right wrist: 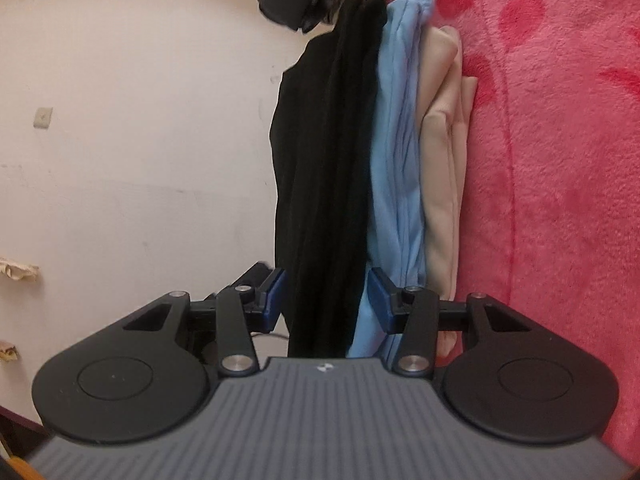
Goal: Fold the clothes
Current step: 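Open both tools to release the black T-shirt onto the stack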
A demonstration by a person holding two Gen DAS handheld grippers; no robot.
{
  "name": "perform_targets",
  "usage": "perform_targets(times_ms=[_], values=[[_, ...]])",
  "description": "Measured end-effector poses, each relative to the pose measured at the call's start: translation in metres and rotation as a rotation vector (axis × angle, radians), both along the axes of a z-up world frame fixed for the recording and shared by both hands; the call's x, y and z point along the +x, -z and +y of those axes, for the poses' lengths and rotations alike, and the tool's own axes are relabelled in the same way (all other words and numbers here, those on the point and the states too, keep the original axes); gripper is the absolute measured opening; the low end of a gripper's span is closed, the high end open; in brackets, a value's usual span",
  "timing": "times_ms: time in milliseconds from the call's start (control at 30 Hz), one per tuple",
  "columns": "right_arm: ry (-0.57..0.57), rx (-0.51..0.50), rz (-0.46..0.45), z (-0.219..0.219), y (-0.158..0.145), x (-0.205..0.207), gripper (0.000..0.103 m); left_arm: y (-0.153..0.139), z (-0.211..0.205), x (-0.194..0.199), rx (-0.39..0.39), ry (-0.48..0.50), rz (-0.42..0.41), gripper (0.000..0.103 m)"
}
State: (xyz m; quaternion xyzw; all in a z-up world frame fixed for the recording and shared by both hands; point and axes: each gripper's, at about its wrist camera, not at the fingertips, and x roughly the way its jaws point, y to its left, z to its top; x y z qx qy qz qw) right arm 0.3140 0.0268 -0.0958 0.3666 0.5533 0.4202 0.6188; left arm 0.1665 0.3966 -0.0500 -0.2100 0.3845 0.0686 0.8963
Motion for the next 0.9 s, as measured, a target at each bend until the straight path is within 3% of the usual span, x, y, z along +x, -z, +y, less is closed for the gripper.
perform_targets(times_ms=[233, 400, 433, 533, 700, 900], values=[[0.03, -0.009, -0.004, 0.008, 0.004, 0.002, 0.043, 0.009, 0.005, 0.002, -0.029, -0.026, 0.014, 0.045], [0.049, -0.031, -0.064, 0.021, 0.001, 0.006, 0.026, 0.011, 0.008, -0.003, -0.049, -0.058, 0.004, 0.037], [0.051, -0.036, -0.071, 0.022, 0.001, 0.006, 0.019, 0.011, 0.008, -0.004, -0.045, -0.062, 0.001, 0.032], [0.051, -0.049, -0.122, 0.021, -0.004, 0.009, 0.014, 0.008, 0.008, -0.007, -0.033, -0.07, -0.009, 0.02], [0.053, -0.044, -0.193, 0.009, -0.021, 0.008, 0.012, 0.004, 0.009, -0.011, -0.06, -0.06, -0.015, 0.018], [0.051, -0.095, -0.18, 0.004, -0.004, 0.008, 0.012, 0.007, 0.006, -0.014, -0.068, -0.039, -0.015, 0.018]])
